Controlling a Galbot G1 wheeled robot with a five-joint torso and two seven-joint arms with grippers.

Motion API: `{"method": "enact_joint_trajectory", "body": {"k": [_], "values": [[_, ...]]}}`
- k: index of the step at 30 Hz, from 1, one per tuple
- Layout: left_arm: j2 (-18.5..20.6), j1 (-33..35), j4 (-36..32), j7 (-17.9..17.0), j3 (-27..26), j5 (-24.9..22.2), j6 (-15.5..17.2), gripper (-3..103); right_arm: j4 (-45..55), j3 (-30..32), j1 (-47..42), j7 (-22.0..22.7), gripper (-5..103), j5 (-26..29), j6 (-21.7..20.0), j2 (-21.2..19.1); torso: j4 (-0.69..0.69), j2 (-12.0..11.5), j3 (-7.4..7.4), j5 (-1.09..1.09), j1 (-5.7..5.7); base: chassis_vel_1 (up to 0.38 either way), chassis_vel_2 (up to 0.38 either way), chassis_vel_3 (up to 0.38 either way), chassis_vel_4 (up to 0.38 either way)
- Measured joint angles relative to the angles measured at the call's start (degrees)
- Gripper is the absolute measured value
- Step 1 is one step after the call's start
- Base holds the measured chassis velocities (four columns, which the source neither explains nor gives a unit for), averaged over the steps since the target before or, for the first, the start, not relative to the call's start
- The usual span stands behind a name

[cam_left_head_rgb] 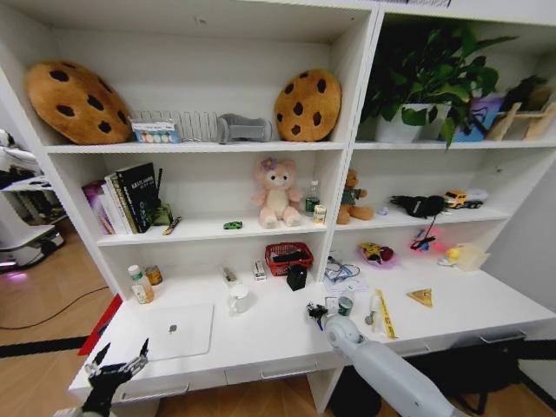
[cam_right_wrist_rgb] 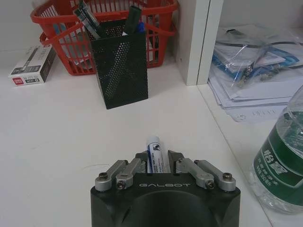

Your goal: Organize the objects on the table.

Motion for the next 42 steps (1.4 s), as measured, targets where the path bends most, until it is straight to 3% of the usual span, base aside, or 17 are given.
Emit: {"method": "enact_joint_trajectory", "body": {"k": [1,3,5,16,21,27,29,42], "values": [[-0.02,-0.12,0.00,-0.03,0.05,0.09,-0.02,100,-0.05,0.00,0.00,-0.01,19,0.01,-0.01,-0.10,0.00,0.00,0.01,0.00,0.00,0.000,0.000,0.000,0.000],[-0.04,-0.17,0.01,-0.07,0.07,0.09,-0.06,100,-0.05,0.00,0.01,-0.04,19,0.02,-0.01,-0.12,0.00,0.00,0.01,0.01,0.00,0.000,0.000,0.000,0.000],[-0.07,-0.16,0.03,-0.14,0.07,0.09,-0.15,100,-0.04,-0.01,0.03,-0.08,12,0.02,-0.03,-0.19,0.01,-0.01,0.01,0.01,0.00,0.000,0.000,0.000,0.000],[-0.18,-0.11,-0.15,-0.18,0.02,0.08,-0.18,100,1.93,-0.10,0.48,0.00,12,-0.51,-0.44,-0.40,0.00,-0.04,0.04,0.05,0.01,0.000,0.000,0.000,0.000],[-0.41,-0.13,-0.23,-0.19,0.24,0.14,-0.18,100,4.91,-0.42,0.81,-3.34,12,-8.69,3.30,-1.99,0.00,-0.03,0.03,0.02,0.01,0.000,0.000,0.000,0.000],[-0.58,-0.21,-0.34,-0.19,0.52,0.32,-0.18,100,4.75,-0.48,2.74,-3.37,12,-12.67,5.55,-1.84,0.00,-0.03,0.02,0.02,0.01,0.000,0.000,0.000,0.000],[-0.63,-0.17,-0.34,-0.19,0.56,0.35,-0.21,100,3.55,-1.07,4.69,-4.67,12,-17.76,8.22,-1.78,0.00,-0.02,0.02,0.01,0.01,0.000,0.000,0.000,0.000],[-0.55,0.02,-0.58,-0.33,0.33,0.42,-1.26,100,-6.37,-7.27,13.29,-9.27,12,-24.45,15.60,1.92,0.01,-0.02,0.02,0.00,0.01,0.000,0.000,0.000,0.000]]}}
